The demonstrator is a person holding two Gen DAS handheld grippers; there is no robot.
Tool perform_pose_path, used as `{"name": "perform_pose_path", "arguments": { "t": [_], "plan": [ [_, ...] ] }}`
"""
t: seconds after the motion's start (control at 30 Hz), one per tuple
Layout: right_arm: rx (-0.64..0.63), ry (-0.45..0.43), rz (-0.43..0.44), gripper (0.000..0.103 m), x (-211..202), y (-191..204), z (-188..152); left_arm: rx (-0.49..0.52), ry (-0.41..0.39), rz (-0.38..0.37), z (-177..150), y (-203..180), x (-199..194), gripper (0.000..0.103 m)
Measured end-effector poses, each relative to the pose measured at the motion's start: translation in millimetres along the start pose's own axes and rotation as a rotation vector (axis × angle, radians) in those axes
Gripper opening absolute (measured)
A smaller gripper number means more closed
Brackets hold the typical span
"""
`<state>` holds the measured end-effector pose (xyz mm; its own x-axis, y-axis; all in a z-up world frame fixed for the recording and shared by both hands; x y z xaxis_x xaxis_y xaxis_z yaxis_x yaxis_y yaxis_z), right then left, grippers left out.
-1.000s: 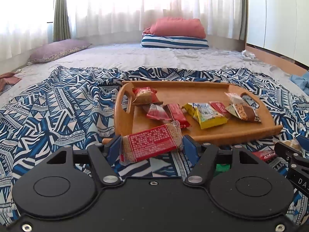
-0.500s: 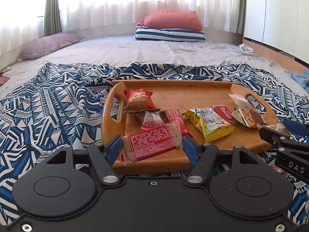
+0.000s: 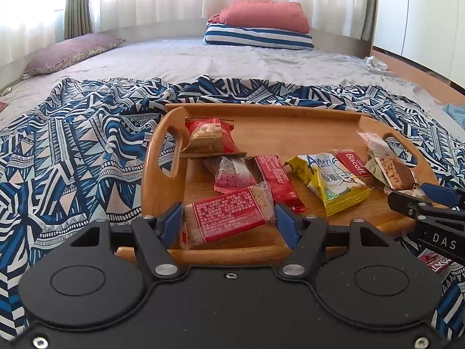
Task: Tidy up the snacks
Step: 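Carry the red biscuit packet and cream wafer onto the tray with both tools, then release both packets on the tray and withdraw both tools to the remaining snacks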
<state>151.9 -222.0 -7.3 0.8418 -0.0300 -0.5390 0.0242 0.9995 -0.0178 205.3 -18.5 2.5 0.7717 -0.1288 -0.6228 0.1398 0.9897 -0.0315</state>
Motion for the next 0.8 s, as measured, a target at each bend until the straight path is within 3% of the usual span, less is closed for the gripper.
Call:
{"name": "perform_pose_path", "arguments": {
  "t": [0.8],
  "plan": [
    [0.032, 0.072, -0.003, 0.06, 18, -7, 0, 0.018, 0.009, 0.006, 0, -3, 12, 0.066]
  ]
}}
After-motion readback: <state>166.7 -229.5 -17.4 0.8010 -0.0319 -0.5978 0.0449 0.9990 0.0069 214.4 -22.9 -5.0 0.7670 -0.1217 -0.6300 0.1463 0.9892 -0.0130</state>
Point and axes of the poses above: each gripper's, at about its wrist camera, not at the fingertips, and x roughly the way its jaws point, y to its left, z to its top, the point moved 2 cm from there along x, roughly the way its jaws point
